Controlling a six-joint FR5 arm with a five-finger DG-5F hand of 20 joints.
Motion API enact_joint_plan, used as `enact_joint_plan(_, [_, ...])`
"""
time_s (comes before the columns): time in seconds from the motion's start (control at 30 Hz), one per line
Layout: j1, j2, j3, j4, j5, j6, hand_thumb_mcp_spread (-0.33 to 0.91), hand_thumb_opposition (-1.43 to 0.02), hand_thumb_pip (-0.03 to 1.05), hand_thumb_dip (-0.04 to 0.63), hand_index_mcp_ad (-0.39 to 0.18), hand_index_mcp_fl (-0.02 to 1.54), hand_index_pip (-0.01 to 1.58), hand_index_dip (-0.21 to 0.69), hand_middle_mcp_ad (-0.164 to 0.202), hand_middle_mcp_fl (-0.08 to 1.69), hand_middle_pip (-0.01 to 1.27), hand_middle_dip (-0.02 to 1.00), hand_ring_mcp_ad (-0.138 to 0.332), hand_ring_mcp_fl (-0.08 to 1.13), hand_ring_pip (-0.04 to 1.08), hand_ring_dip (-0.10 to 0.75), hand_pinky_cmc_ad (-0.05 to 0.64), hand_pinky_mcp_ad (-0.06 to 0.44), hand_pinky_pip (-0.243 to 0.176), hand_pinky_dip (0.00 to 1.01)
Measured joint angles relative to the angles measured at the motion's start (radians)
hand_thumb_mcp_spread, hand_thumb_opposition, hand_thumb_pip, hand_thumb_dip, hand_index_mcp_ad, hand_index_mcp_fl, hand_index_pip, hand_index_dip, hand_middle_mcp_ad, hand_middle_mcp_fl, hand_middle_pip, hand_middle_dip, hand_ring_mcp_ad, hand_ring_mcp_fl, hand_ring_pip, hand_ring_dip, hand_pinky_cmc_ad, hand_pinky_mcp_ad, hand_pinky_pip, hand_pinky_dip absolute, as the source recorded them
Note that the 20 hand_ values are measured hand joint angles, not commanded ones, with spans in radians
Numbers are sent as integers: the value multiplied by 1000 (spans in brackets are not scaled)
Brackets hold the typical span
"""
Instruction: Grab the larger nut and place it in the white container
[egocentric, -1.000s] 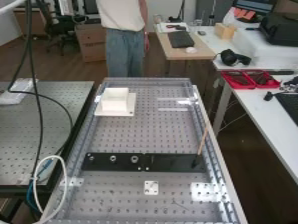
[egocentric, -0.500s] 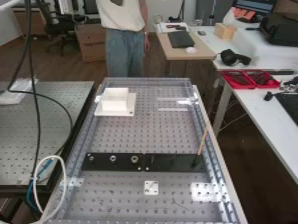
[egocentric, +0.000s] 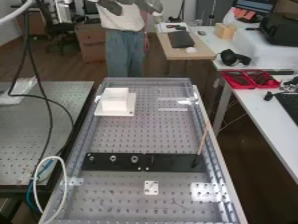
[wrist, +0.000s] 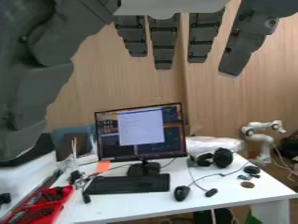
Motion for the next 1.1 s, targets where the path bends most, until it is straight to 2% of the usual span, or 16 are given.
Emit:
enact_joint_plan(0.1, [1,3,-16,7,7,6,175,-728,450,51,24,35,82,-44,93,54,136,140,185,12,99,47,314,278,-75,380])
enact_joint_plan(0.43, [4,21,-80,44,38,17,176,-728,459,49,23,33,82,-44,93,58,136,140,185,12,99,47,318,278,-75,380])
enact_joint_plan(0.73, [0,45,-202,139,105,28,173,-740,480,45,26,33,86,-51,93,56,136,140,188,14,98,47,325,278,-75,401])
enact_joint_plan(0.83, [-3,47,-242,179,136,29,173,-759,496,61,26,33,87,-56,93,59,133,143,192,14,101,47,325,278,-75,401])
enact_joint_plan(0.9, [-6,44,-269,210,160,31,176,-757,552,80,30,38,87,-59,93,87,133,141,192,14,98,47,325,278,-75,403])
enact_joint_plan(1.1, [-15,33,-325,257,205,39,173,-759,557,93,31,52,103,-59,93,106,134,152,194,14,98,47,325,278,-75,403])
